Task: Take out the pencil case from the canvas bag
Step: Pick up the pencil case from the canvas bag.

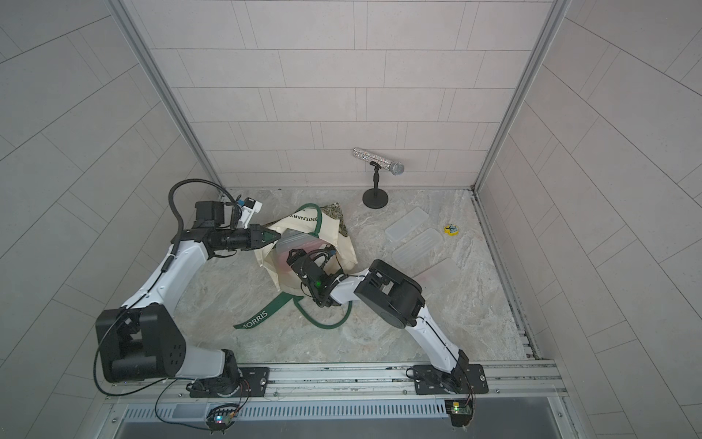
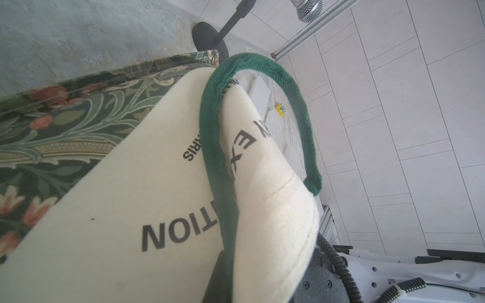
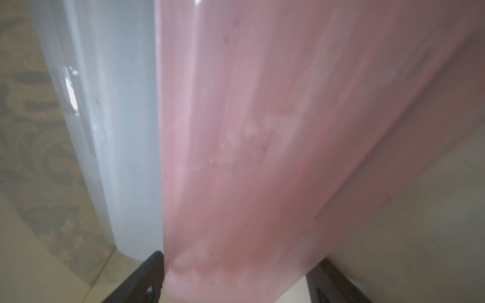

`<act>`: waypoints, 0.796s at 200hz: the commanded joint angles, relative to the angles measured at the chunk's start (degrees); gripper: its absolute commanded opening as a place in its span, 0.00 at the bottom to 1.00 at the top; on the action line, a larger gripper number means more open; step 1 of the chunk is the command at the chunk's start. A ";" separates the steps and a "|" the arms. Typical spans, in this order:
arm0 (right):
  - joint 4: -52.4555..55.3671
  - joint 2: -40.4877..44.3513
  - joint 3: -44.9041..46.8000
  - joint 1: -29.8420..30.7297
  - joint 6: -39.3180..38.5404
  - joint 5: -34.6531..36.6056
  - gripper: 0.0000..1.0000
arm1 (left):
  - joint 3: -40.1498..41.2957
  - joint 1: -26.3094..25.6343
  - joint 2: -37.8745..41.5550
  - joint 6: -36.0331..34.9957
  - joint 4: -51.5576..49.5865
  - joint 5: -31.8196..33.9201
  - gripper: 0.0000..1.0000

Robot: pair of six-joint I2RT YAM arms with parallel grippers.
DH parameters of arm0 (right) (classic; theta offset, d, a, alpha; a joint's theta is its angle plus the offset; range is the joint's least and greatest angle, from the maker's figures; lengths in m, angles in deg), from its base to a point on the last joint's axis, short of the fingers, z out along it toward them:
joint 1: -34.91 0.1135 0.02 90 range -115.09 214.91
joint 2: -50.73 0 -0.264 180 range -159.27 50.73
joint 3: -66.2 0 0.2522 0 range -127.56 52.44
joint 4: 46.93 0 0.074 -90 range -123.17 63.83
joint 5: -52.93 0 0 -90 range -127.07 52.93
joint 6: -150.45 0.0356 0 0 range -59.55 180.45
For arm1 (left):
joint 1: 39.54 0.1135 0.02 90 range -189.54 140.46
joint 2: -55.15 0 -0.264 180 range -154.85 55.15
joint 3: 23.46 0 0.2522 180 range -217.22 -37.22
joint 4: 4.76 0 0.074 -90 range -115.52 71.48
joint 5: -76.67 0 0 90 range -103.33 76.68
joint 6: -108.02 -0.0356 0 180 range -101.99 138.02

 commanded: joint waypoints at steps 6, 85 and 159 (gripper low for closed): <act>2.66 -2.16 -0.83 -1.33 1.94 -0.86 0.87 | -0.11 0.08 1.87 -0.27 1.82 -6.35 0.00; 1.15 -7.12 -1.51 -4.68 7.76 -7.07 0.86 | 0.31 0.08 1.50 0.08 2.59 -6.96 0.00; -2.36 -5.74 0.69 -5.30 1.66 -8.74 0.64 | 0.53 0.08 1.69 0.19 2.86 -6.53 0.00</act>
